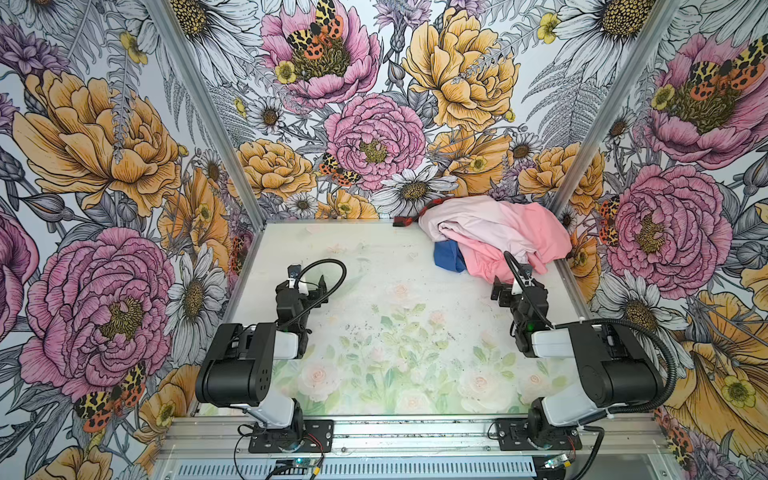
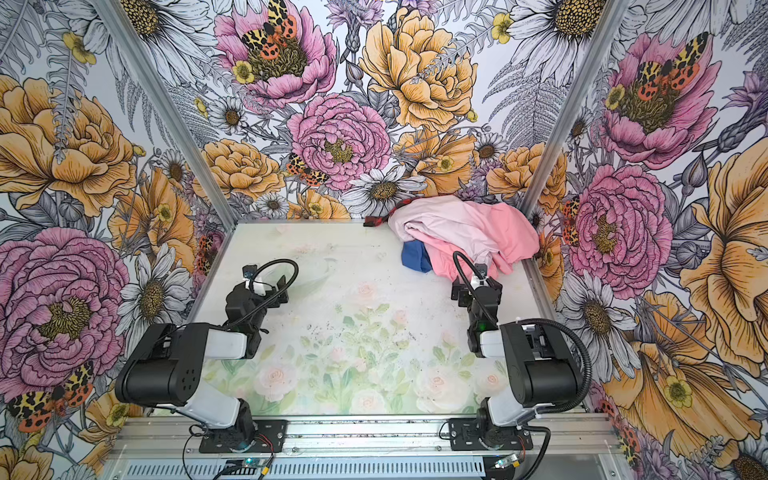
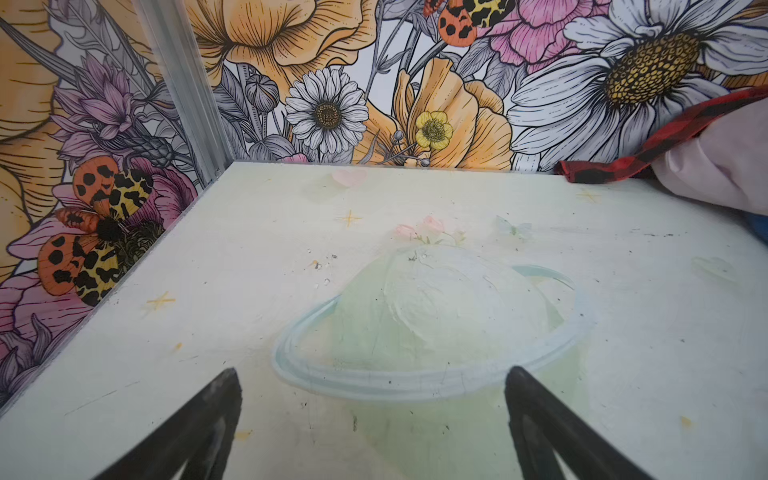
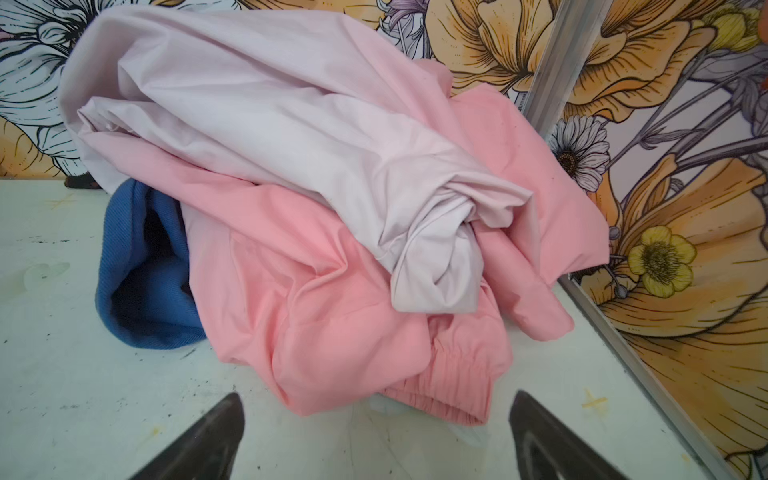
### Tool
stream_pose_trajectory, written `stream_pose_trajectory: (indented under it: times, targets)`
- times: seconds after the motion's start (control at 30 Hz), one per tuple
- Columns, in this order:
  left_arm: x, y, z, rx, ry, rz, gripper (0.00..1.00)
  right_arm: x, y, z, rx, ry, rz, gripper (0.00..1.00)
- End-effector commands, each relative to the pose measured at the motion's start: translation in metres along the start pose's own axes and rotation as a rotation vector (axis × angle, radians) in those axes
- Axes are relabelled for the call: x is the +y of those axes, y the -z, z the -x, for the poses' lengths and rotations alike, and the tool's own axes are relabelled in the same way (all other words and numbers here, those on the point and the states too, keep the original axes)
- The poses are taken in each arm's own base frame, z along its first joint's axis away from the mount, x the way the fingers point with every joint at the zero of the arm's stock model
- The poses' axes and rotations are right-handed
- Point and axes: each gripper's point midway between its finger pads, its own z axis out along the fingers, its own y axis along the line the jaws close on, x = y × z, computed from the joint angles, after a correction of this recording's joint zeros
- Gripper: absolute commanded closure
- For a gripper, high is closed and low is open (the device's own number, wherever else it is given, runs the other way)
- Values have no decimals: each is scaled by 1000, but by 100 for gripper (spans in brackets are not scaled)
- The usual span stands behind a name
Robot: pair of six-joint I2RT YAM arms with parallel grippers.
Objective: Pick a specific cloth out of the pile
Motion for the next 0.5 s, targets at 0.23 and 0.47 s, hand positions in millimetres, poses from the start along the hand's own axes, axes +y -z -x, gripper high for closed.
stream_pose_trajectory:
  times: [0.23, 0.47]
  targets:
    - [2, -1, 14, -42, 49, -84, 1, -4, 1, 7, -23, -5, -13, 0]
    - [1, -1, 13, -39, 46, -82, 1, -4, 1, 7, -22, -4, -14, 0]
